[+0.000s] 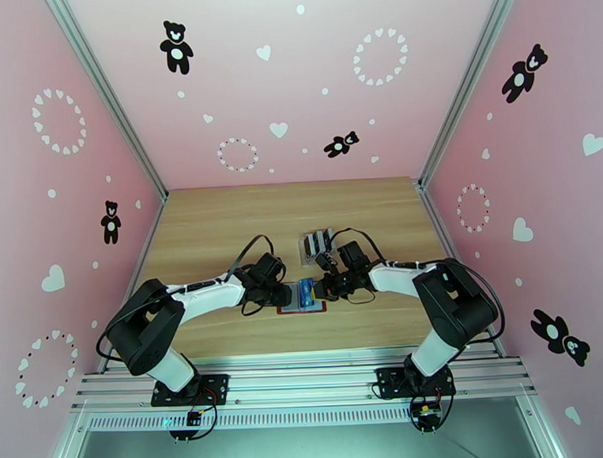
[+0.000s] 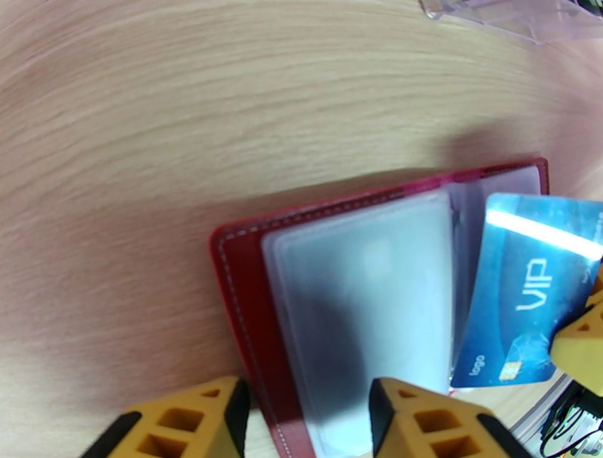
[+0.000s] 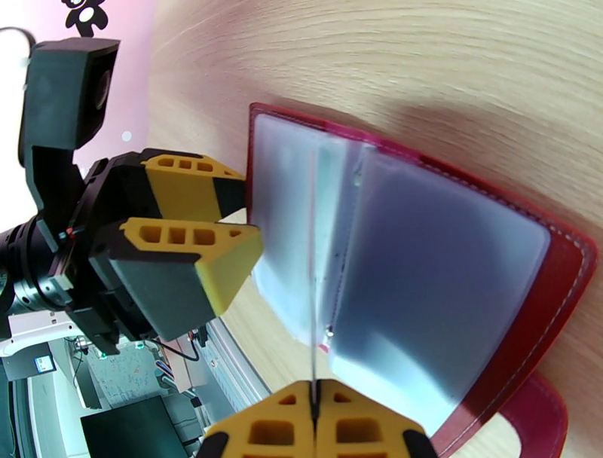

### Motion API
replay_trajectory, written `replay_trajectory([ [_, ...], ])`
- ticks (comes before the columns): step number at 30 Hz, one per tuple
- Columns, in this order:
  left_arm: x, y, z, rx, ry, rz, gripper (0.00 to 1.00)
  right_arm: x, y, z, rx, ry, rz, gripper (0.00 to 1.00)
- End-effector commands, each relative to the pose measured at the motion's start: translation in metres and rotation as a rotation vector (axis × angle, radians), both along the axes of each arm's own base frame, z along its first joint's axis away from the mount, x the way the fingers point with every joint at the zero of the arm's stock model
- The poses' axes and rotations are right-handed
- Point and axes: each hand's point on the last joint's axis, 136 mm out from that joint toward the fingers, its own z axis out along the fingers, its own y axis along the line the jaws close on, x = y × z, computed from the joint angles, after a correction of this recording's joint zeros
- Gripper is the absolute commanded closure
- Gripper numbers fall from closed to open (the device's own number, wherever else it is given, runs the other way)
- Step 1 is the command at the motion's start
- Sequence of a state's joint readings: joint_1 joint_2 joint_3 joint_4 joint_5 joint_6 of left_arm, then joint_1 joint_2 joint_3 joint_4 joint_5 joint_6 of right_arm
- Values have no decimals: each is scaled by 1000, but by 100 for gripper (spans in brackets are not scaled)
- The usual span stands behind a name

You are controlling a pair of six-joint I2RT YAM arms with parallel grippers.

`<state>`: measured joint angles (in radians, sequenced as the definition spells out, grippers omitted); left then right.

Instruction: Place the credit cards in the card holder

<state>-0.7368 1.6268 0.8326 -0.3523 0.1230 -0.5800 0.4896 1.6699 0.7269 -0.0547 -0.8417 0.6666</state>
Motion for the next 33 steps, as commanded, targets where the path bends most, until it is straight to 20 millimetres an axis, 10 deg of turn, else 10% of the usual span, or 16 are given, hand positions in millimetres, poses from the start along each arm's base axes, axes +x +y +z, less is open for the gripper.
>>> replay_trajectory([
  [1, -6, 0, -10, 10, 26, -9, 52, -2, 1, -4, 21, 24, 1, 100],
  [33, -18, 3, -13, 12, 40, -12, 57, -6, 1, -16, 33, 81, -31, 100],
])
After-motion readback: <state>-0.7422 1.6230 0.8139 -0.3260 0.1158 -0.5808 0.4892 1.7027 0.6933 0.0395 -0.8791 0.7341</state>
